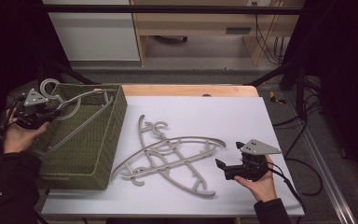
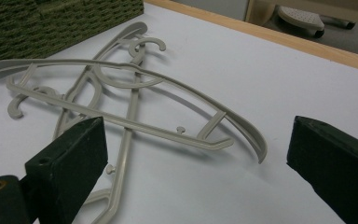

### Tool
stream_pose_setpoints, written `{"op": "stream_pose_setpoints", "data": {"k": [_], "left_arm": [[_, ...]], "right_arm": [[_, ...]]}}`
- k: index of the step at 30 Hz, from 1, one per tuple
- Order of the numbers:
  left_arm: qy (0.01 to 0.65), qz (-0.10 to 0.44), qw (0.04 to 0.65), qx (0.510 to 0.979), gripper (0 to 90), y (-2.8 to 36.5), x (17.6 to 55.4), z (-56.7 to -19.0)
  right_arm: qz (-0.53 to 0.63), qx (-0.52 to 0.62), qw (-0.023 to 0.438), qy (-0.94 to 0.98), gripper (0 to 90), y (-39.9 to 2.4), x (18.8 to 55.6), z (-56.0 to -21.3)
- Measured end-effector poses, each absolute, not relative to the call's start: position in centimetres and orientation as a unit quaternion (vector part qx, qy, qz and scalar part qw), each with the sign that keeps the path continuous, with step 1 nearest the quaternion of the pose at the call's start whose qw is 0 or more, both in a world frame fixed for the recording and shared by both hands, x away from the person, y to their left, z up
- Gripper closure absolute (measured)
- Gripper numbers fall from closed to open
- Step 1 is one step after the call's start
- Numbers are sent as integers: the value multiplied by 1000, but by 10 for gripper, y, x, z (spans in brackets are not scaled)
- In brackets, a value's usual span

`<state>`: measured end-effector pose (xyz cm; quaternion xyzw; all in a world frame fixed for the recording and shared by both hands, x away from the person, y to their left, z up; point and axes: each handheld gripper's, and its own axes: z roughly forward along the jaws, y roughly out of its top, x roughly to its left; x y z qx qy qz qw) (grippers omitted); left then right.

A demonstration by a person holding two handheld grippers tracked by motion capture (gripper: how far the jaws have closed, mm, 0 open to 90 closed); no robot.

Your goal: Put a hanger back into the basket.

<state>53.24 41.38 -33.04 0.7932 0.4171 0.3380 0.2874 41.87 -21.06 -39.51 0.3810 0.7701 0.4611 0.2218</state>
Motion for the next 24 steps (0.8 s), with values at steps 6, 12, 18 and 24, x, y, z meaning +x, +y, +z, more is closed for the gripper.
{"op": "stream_pose_setpoints", "data": {"k": [6,12,18,24], "left_arm": [[428,323,276,797,819,420,535,-349],[439,308,268,801,814,417,537,-371],[479,271,250,797,797,424,539,-380],[493,262,251,791,668,427,532,-373]], "right_arm": [[459,382,220,771,53,-209,419,-396],[458,379,221,773,56,-209,420,-397],[457,378,219,775,58,-208,420,-397],[459,376,218,775,62,-208,421,-394]]}}
